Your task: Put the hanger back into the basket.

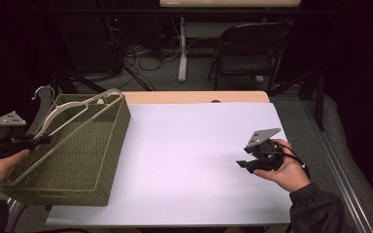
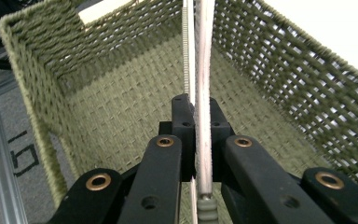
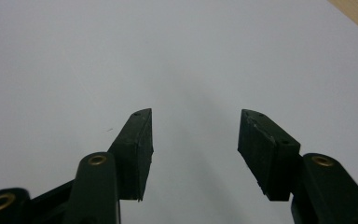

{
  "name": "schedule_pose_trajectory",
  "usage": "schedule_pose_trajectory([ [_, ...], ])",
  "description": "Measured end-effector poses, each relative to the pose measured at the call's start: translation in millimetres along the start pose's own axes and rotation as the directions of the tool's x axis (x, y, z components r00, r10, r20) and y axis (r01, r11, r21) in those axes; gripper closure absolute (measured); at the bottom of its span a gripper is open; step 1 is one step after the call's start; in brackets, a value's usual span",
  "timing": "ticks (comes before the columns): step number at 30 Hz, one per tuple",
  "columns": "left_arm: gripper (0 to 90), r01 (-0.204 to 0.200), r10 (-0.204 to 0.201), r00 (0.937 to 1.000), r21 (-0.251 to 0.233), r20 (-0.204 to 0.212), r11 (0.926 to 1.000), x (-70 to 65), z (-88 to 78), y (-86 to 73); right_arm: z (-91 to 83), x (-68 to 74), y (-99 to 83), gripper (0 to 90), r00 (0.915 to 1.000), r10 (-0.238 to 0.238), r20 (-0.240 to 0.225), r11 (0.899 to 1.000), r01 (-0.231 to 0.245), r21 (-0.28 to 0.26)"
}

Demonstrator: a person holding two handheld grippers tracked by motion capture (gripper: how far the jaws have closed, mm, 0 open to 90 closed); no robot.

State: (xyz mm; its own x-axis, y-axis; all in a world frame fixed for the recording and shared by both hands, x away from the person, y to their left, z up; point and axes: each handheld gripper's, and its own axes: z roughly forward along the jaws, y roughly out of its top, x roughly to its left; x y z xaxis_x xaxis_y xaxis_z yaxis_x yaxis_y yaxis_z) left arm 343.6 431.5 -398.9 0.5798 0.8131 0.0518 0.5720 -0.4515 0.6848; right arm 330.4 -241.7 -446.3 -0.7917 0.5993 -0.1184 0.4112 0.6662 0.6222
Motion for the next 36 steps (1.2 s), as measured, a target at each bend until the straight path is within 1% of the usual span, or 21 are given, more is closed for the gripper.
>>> schedule_pose_trajectory([
  [4, 87.6, 0.015, -0.015, 0.9999, 0.009, 0.001, 0.9998, 3.9, 3.8, -8.5, 1.6, 0.1, -0.4, 44.7, 1.0000, -0.001, -0.002, 1.000, 0.001, 0.004],
  [7, 87.6, 0.019, -0.019, 0.9998, 0.005, 0.008, 0.9998, 5.0, 10.9, -12.1, 2.5, 0.0, -0.5, 44.6, 1.0000, -0.001, -0.004, 1.000, 0.001, 0.007],
  [10, 87.6, 0.016, -0.016, 0.9998, 0.030, 0.011, 0.9994, 4.8, 21.4, -15.3, 4.4, 1.1, -0.1, 44.7, 1.0000, 0.001, -0.008, 1.000, -0.001, 0.005],
  [11, 87.6, 0.017, -0.018, 0.9998, 0.048, 0.012, 0.9987, 4.7, 25.4, -16.7, 3.6, 1.2, 0.4, 44.7, 1.0000, -0.002, -0.006, 1.000, 0.002, 0.020],
  [14, 87.5, 0.023, -0.025, 0.9993, 0.069, 0.029, 0.9974, 3.9, 38.3, -22.6, 4.2, 1.9, 0.9, 44.7, 1.0000, -0.002, -0.006, 1.000, 0.003, 0.020],
  [16, 87.5, 0.027, -0.029, 0.9993, 0.077, 0.026, 0.9967, 3.2, 45.3, -26.5, 4.2, 1.9, 0.8, 44.7, 1.0000, -0.002, -0.006, 1.000, 0.002, 0.019],
  [19, 87.5, 0.039, -0.042, 0.9989, 0.113, 0.023, 0.9929, 3.2, 56.3, -31.5, 3.9, 1.3, 0.2, 44.7, 1.0000, -0.003, -0.007, 1.000, 0.003, 0.018],
  [20, 87.4, 0.041, -0.044, 0.9988, 0.130, 0.020, 0.9906, 3.3, 60.1, -33.0, 4.8, 1.1, -0.5, 44.7, 0.9999, -0.001, -0.011, 1.000, 0.001, 0.004],
  [21, 87.2, 0.050, -0.052, 0.9985, 0.133, 0.015, 0.9898, 3.1, 63.6, -34.7, 5.9, 1.5, -1.5, 44.7, 0.9999, 0.006, -0.009, 1.000, -0.006, -0.011],
  [24, 86.2, 0.073, -0.074, 0.9973, 0.154, -0.005, 0.9853, 3.4, 69.2, -37.8, 5.7, 1.3, -1.9, 44.7, 0.9999, 0.005, -0.010, 1.000, -0.005, -0.004],
  [25, 81.0, 0.089, -0.087, 0.9961, 0.148, -0.017, 0.9850, 3.3, 69.6, -38.5, 4.7, 1.1, -1.6, 44.7, 0.9999, 0.003, -0.013, 1.000, -0.003, 0.015],
  [26, 75.6, 0.091, -0.088, 0.9957, 0.143, -0.029, 0.9855, 3.4, 69.0, -38.8, 4.2, 1.0, -1.4, 44.7, 0.9999, 0.002, -0.013, 1.000, -0.002, 0.021],
  [27, 72.9, 0.093, -0.087, 0.9951, 0.137, -0.047, 0.9863, 3.2, 67.5, -39.1, 4.9, 1.1, -1.8, 44.7, 0.9999, 0.004, -0.012, 1.000, -0.004, 0.004],
  [28, 69.2, 0.101, -0.095, 0.9942, 0.131, -0.052, 0.9863, 3.7, 65.3, -39.2, 4.5, 0.9, -1.8, 44.7, 0.9999, 0.003, -0.013, 1.000, -0.003, 0.002],
  [29, 63.7, 0.110, -0.104, 0.9929, 0.116, -0.057, 0.9871, 4.2, 63.0, -39.6, 2.7, 1.1, -1.4, 44.7, 0.9999, 0.001, -0.011, 1.000, -0.001, 0.020],
  [30, 63.7, 0.114, -0.108, 0.9924, 0.103, -0.059, 0.9881, 4.5, 60.0, -40.1, 2.7, 1.1, -1.4, 44.7, 0.9999, 0.001, -0.011, 1.000, -0.001, 0.020],
  [31, 63.5, 0.118, -0.113, 0.9920, 0.090, -0.056, 0.9889, 4.9, 57.1, -41.0, 3.9, 1.5, -2.1, 44.7, 0.9999, 0.003, -0.012, 1.000, -0.003, 0.002],
  [32, 61.5, 0.126, -0.122, 0.9911, 0.079, -0.052, 0.9889, 5.2, 54.2, -41.9, 2.8, 1.5, -1.9, 44.7, 1.0000, 0.000, -0.008, 1.000, 0.000, 0.016],
  [33, 59.0, 0.122, -0.120, 0.9916, 0.047, -0.049, 0.9914, 4.9, 52.1, -43.1, 2.6, 1.5, -1.9, 44.6, 1.0000, -0.002, -0.008, 1.000, 0.002, 0.018],
  [35, 55.5, 0.094, -0.094, 0.9936, 0.001, -0.063, 0.9956, 2.0, 46.7, -43.8, 3.2, 2.6, -2.8, 44.6, 0.9999, 0.004, -0.011, 1.000, -0.004, -0.003],
  [36, 55.5, 0.080, -0.081, 0.9952, -0.032, -0.054, 0.9963, 0.0, 44.7, -43.9, 3.2, 2.6, -2.8, 44.6, 0.9999, 0.004, -0.011, 1.000, -0.004, -0.003],
])
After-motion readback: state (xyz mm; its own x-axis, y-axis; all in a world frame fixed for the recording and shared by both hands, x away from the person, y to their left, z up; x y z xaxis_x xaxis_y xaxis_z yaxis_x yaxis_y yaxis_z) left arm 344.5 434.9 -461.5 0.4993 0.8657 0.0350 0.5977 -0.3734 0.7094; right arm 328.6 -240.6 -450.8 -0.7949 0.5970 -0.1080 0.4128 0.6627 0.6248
